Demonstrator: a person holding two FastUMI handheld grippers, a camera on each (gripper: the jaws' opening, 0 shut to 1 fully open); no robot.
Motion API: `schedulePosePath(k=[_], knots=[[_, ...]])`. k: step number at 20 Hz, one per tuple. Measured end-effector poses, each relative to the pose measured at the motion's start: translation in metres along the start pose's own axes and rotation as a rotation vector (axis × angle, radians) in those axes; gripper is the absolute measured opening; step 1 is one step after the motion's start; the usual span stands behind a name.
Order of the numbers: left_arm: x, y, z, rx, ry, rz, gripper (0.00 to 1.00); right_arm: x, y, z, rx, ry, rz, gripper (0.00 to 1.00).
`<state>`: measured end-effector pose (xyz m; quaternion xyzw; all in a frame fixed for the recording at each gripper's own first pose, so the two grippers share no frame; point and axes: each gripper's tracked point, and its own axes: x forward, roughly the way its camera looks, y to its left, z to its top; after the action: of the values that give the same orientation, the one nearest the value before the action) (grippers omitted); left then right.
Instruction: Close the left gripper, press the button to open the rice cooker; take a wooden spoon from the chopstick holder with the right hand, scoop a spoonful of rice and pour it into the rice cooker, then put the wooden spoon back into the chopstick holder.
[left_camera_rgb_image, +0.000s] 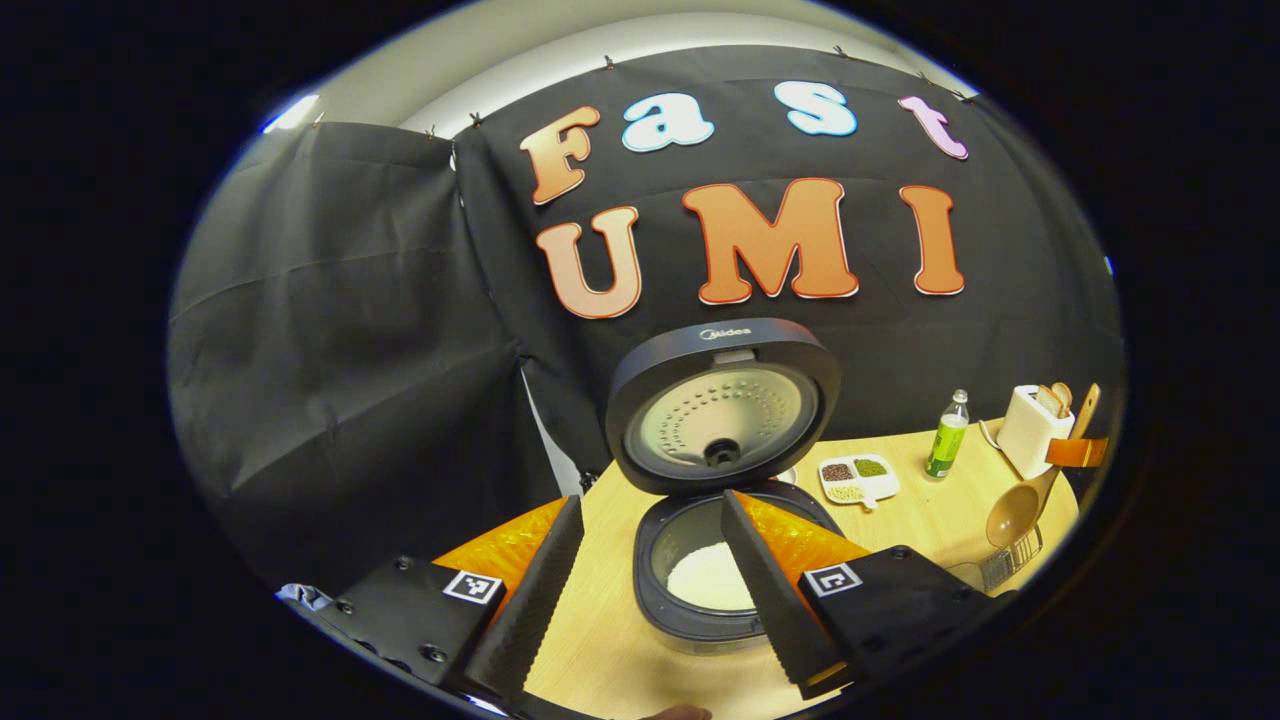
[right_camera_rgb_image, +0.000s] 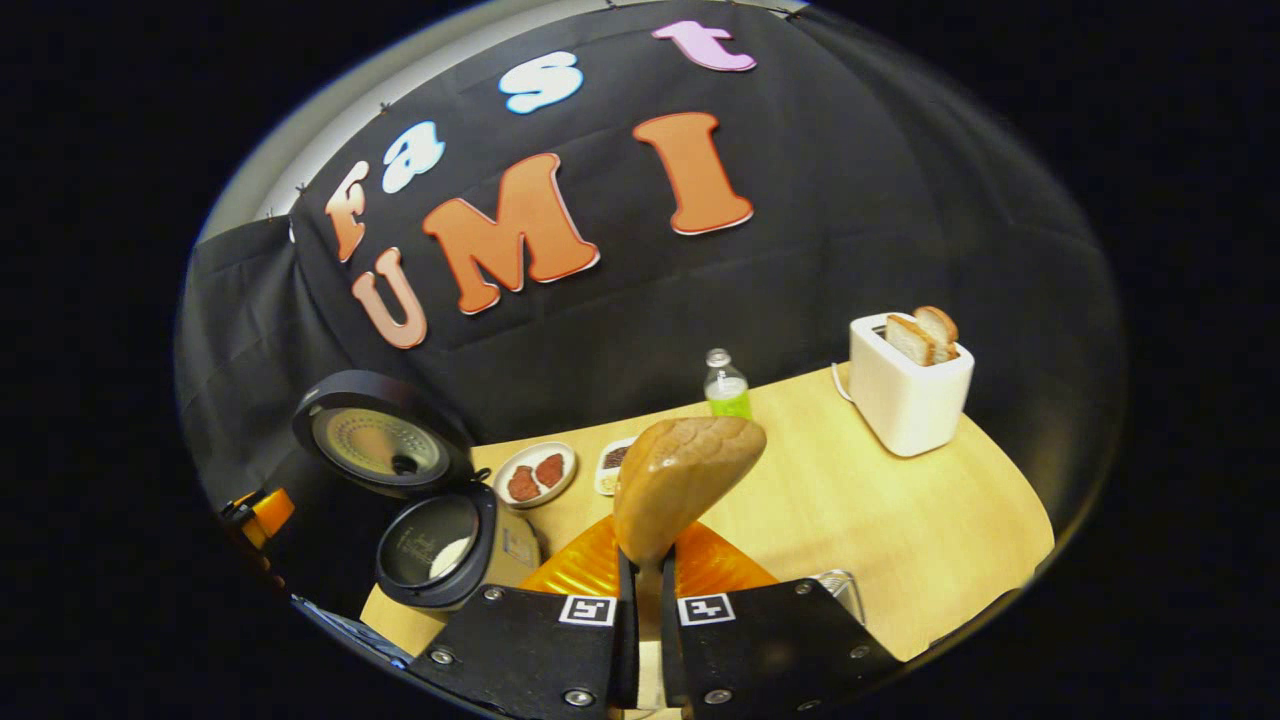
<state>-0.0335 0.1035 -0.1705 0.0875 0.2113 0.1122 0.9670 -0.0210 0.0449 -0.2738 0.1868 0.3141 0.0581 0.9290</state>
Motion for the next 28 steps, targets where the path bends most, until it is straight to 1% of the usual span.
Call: schedulePosePath(k=[2, 3, 4, 7, 11, 15, 17, 18, 19, 20, 21, 22, 23, 24, 25, 26, 27, 28], knots=[[0.000, -0.010, 0.005, 0.001, -0.001, -0.006, 0.85, -0.002, -0.031, -0.004, 0.018, 0.006, -0.047, 0.09], [-0.002, -0.013, 0.006, -0.001, 0.000, -0.010, 0.94, -0.002, -0.046, -0.005, 0.025, 0.006, -0.071, 0.08], [-0.003, -0.017, 0.008, -0.004, 0.001, -0.007, 0.85, -0.002, -0.061, -0.008, 0.030, 0.007, -0.091, 0.08], [-0.006, -0.022, 0.012, 0.001, -0.001, 0.003, 0.85, 0.002, -0.094, -0.027, 0.059, 0.043, -0.131, 0.09], [-0.010, -0.024, 0.022, 0.018, -0.014, 0.017, 0.85, 0.017, -0.105, -0.060, 0.061, 0.101, -0.142, 0.08], [-0.004, -0.020, 0.042, -0.010, -0.033, 0.012, 0.85, 0.027, -0.112, -0.088, 0.069, 0.172, -0.170, 0.09], [0.002, -0.015, 0.052, -0.023, -0.047, 0.012, 0.85, 0.024, -0.115, -0.100, 0.076, 0.217, -0.171, 0.12], [0.007, -0.013, 0.054, -0.024, -0.048, 0.014, 0.85, 0.023, -0.116, -0.096, 0.087, 0.210, -0.167, 0.16], [0.011, -0.012, 0.058, -0.024, -0.049, 0.013, 0.85, 0.022, -0.118, -0.092, 0.097, 0.202, -0.171, 0.18], [0.015, -0.010, 0.064, -0.030, -0.055, 0.010, 0.94, 0.020, -0.121, -0.089, 0.105, 0.198, -0.173, 0.24], [0.020, -0.009, 0.075, -0.041, -0.062, 0.000, 0.94, 0.019, -0.122, -0.086, 0.110, 0.199, -0.175, 0.29], [0.024, -0.008, 0.086, -0.057, -0.071, -0.009, 0.94, 0.014, -0.126, -0.083, 0.111, 0.195, -0.183, 0.42], [0.030, -0.008, 0.099, -0.082, -0.079, -0.021, 0.94, 0.011, -0.130, -0.077, 0.106, 0.185, -0.190, 0.46], [0.036, -0.008, 0.113, -0.115, -0.087, -0.037, 0.94, 0.006, -0.133, -0.070, 0.099, 0.168, -0.196, 0.52], [0.044, -0.010, 0.128, -0.144, -0.091, -0.054, 0.94, 0.001, -0.134, -0.062, 0.091, 0.149, -0.198, 0.54], [0.053, -0.015, 0.140, -0.158, -0.087, -0.076, 0.94, -0.005, -0.135, -0.055, 0.080, 0.135, -0.204, 0.61], [0.063, -0.016, 0.147, -0.160, -0.080, -0.081, 0.94, -0.011, -0.136, -0.048, 0.063, 0.120, -0.208, 0.65], [0.074, -0.019, 0.150, -0.158, -0.064, -0.090, 0.85, -0.017, -0.136, -0.038, 0.041, 0.097, -0.213, 0.65]])
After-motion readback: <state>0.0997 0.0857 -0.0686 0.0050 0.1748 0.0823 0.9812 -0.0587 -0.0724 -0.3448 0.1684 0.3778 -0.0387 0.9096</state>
